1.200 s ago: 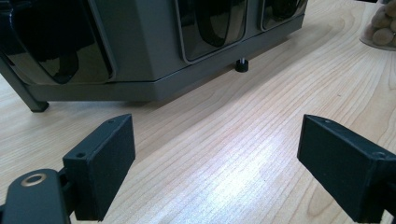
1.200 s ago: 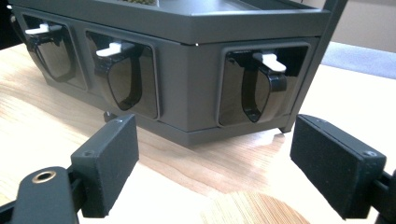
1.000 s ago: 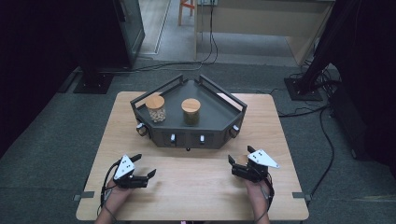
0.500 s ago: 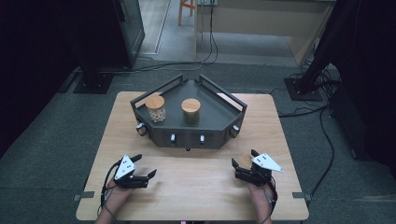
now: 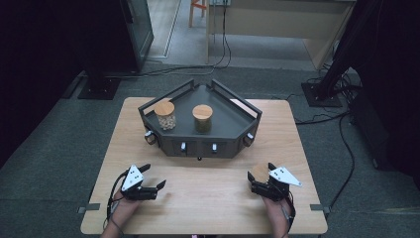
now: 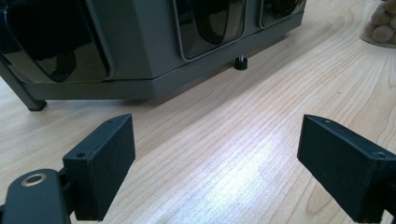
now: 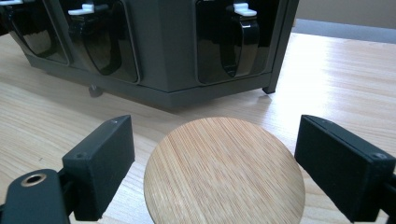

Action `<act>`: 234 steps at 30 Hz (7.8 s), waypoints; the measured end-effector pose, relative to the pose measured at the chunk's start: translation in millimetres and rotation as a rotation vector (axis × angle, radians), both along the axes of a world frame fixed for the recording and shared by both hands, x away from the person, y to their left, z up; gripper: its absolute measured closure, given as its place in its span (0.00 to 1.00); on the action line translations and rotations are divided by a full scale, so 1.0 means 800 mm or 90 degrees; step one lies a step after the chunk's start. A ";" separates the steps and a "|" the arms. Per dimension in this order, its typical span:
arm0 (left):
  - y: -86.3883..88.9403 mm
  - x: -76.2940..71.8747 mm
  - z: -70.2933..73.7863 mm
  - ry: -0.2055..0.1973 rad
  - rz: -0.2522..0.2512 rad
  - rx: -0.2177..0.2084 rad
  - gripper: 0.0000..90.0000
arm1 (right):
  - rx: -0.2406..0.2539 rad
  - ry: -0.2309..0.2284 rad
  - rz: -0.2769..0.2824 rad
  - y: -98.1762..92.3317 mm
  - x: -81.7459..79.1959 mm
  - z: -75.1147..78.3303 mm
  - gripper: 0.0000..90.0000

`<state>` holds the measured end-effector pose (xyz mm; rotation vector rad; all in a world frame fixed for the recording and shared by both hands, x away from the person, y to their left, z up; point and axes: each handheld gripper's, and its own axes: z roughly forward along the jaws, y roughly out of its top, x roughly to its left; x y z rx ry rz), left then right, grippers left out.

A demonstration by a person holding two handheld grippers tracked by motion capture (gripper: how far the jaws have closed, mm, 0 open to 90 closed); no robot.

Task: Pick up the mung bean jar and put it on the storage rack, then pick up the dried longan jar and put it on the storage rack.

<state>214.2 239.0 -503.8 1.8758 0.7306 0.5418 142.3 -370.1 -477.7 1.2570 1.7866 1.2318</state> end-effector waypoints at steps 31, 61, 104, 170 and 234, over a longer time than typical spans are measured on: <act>0.002 -0.002 0.001 0.001 0.007 -0.002 0.12 | -0.010 0.038 -0.005 0.009 0.002 -0.022 0.13; -0.001 0.001 0.001 0.002 0.001 0.001 0.12 | -0.025 0.050 -0.021 0.015 0.001 -0.024 0.13; -0.001 0.002 0.000 0.003 -0.001 0.004 0.12 | -0.043 0.028 -0.045 0.030 -0.011 -0.022 0.28; 0.003 0.001 -0.001 0.006 0.004 -0.007 0.12 | -0.023 0.000 0.014 0.023 0.015 0.068 0.28; 0.006 0.000 -0.001 0.003 0.007 -0.015 0.12 | -0.054 -0.012 0.023 0.043 0.072 0.152 0.28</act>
